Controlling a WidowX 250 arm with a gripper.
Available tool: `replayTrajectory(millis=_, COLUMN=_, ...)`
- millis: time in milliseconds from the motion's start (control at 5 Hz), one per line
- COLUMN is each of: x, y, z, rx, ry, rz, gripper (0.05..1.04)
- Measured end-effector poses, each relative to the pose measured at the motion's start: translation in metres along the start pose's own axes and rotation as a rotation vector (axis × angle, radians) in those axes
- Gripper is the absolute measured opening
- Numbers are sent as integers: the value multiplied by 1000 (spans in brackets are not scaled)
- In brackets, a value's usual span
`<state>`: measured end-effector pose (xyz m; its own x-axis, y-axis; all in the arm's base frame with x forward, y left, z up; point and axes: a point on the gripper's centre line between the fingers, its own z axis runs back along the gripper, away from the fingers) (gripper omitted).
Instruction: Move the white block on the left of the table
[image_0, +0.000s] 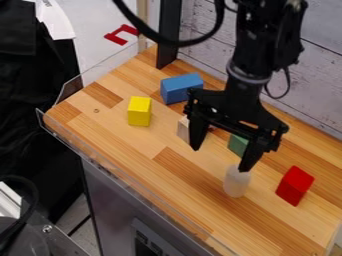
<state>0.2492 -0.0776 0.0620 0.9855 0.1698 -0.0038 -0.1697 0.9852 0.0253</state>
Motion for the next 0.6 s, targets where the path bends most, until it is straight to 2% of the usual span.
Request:
replayTrajectory(millis=200, x=0, y=-1, z=-9, rx=12, ry=36, rz=8, gripper=998)
replayTrajectory(millis=600, x=2, y=-11, z=-20, rx=-24, ry=58, rz=-4, gripper=998)
